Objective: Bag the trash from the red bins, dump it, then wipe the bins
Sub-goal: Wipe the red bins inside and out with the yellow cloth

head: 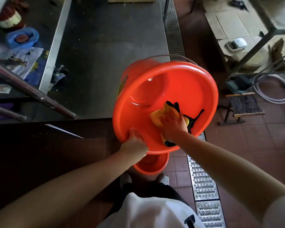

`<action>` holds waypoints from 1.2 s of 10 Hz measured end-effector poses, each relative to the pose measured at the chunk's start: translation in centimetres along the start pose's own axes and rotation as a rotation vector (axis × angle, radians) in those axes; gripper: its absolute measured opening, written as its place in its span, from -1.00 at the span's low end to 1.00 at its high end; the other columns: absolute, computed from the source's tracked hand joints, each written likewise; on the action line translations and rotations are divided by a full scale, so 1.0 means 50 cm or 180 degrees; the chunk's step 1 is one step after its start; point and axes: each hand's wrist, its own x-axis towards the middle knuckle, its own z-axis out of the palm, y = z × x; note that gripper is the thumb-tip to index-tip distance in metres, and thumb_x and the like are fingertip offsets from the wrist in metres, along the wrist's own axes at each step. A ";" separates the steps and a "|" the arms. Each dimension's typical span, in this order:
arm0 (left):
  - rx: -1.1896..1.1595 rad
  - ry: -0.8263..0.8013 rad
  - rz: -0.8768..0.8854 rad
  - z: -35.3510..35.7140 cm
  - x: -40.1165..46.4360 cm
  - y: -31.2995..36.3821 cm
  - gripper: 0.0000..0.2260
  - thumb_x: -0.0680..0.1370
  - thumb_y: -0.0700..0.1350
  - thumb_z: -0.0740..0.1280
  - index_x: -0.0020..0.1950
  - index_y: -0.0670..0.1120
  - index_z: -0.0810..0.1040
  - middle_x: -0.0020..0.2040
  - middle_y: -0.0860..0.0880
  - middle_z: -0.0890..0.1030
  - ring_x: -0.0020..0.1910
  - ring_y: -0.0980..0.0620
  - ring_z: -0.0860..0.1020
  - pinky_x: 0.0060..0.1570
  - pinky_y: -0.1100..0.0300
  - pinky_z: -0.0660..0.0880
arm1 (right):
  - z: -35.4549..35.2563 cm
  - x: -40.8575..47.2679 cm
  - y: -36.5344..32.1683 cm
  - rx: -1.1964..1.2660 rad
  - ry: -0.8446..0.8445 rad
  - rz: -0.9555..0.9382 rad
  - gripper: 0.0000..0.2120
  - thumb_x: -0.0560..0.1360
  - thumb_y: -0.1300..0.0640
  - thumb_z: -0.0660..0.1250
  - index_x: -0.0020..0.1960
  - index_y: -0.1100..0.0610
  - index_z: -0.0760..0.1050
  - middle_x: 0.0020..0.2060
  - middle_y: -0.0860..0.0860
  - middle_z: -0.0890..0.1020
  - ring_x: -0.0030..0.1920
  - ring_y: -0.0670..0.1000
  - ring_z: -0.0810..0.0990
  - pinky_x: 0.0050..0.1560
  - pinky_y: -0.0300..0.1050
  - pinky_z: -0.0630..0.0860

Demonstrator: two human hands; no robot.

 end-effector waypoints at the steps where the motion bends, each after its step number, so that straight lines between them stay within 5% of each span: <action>1: 0.0186 0.0090 0.0046 0.011 0.006 0.006 -0.60 0.61 -0.16 0.14 0.31 -0.42 0.44 0.22 -0.52 0.46 0.23 -0.52 0.44 0.23 -0.42 0.34 | 0.013 -0.002 -0.060 0.0617 -0.0156 0.0025 -0.43 0.64 -0.14 0.01 0.62 -0.10 0.02 0.62 -0.08 0.05 0.62 0.07 -0.10 0.50 0.30 -0.04; 3: -0.0086 0.0073 0.0071 0.007 0.006 -0.001 -0.55 0.63 -0.13 0.12 0.35 -0.46 0.35 0.27 -0.59 0.35 0.29 -0.57 0.35 0.28 -0.46 0.23 | 0.012 0.017 -0.050 0.0677 -0.0168 -0.0467 -0.42 0.64 -0.29 -0.08 0.62 -0.18 -0.04 0.63 -0.11 0.01 0.62 0.05 -0.08 0.50 0.25 0.06; 5: -0.0107 -0.0049 0.0066 0.002 0.006 -0.004 -0.46 0.62 -0.06 0.17 0.36 -0.52 0.29 0.26 -0.61 0.33 0.25 -0.57 0.38 0.28 -0.43 0.27 | -0.010 0.062 -0.009 0.0049 -0.0037 0.0259 -0.49 0.66 -0.12 0.06 0.59 -0.04 0.16 0.59 0.01 0.16 0.60 0.09 0.01 0.55 0.21 -0.09; 6: -0.0016 -0.0191 0.0060 0.000 -0.005 -0.015 -0.40 0.48 0.15 0.33 0.20 -0.38 0.56 0.10 -0.47 0.56 0.11 -0.42 0.56 0.17 -0.32 0.45 | -0.020 0.062 -0.087 0.0905 -0.0168 0.0110 -0.48 0.64 -0.15 0.09 0.57 -0.07 0.17 0.58 -0.01 0.17 0.59 0.07 0.03 0.50 0.23 0.01; 7: -0.0125 0.0001 0.0126 0.004 -0.004 -0.023 -0.43 0.42 0.17 0.39 0.12 -0.33 0.62 0.05 -0.42 0.61 0.05 -0.38 0.60 0.12 -0.27 0.50 | -0.026 0.054 -0.103 0.1196 -0.0431 -0.0335 -0.46 0.65 -0.23 0.01 0.60 -0.17 0.05 0.61 -0.10 0.06 0.61 0.04 -0.03 0.46 0.27 0.06; 8: -0.0212 0.0148 0.0009 0.027 0.004 -0.016 -0.37 0.58 0.10 0.25 0.34 -0.45 0.39 0.25 -0.53 0.43 0.24 -0.48 0.46 0.25 -0.35 0.37 | -0.029 0.076 -0.048 0.1091 -0.0338 -0.0085 -0.51 0.67 -0.20 -0.02 0.58 -0.18 0.14 0.60 -0.11 0.13 0.60 0.04 0.02 0.41 0.26 0.15; 9: -0.0219 0.0080 -0.0045 0.026 0.007 -0.013 -0.32 0.59 0.13 0.23 0.35 -0.49 0.33 0.27 -0.57 0.38 0.26 -0.53 0.42 0.26 -0.37 0.35 | -0.032 0.091 -0.014 0.2066 0.0203 0.0091 -0.62 0.67 -0.04 0.06 0.36 0.12 0.41 0.35 0.28 0.40 0.40 -0.02 0.42 0.51 0.33 0.02; 10: -0.0269 -0.0007 -0.0029 0.027 0.006 -0.012 -0.35 0.60 0.07 0.23 0.37 -0.50 0.29 0.27 -0.59 0.36 0.26 -0.56 0.40 0.27 -0.40 0.33 | -0.027 0.107 -0.049 0.1071 0.0499 0.0331 -0.54 0.62 0.02 0.20 0.50 0.08 0.34 0.51 0.15 0.27 0.54 0.15 0.18 0.50 0.27 0.04; 11: -0.0226 -0.0147 -0.0022 0.015 0.001 -0.024 -0.32 0.33 0.22 0.44 0.10 -0.39 0.62 0.00 -0.47 0.60 -0.03 -0.42 0.61 0.01 -0.25 0.56 | -0.018 0.104 -0.117 0.1289 -0.0066 -0.0144 -0.59 0.65 -0.08 0.11 0.48 -0.10 0.28 0.49 -0.03 0.30 0.54 0.04 0.15 0.49 0.25 0.07; 12: -0.0248 0.0060 -0.0015 0.021 0.006 -0.028 -0.27 0.18 0.31 0.48 -0.01 -0.32 0.68 -0.09 -0.40 0.65 -0.11 -0.34 0.65 -0.08 -0.19 0.60 | 0.005 0.159 -0.100 0.1940 -0.0162 -0.0490 -0.56 0.63 -0.15 0.06 0.50 -0.16 0.20 0.52 -0.04 0.22 0.52 0.07 0.16 0.45 0.28 0.17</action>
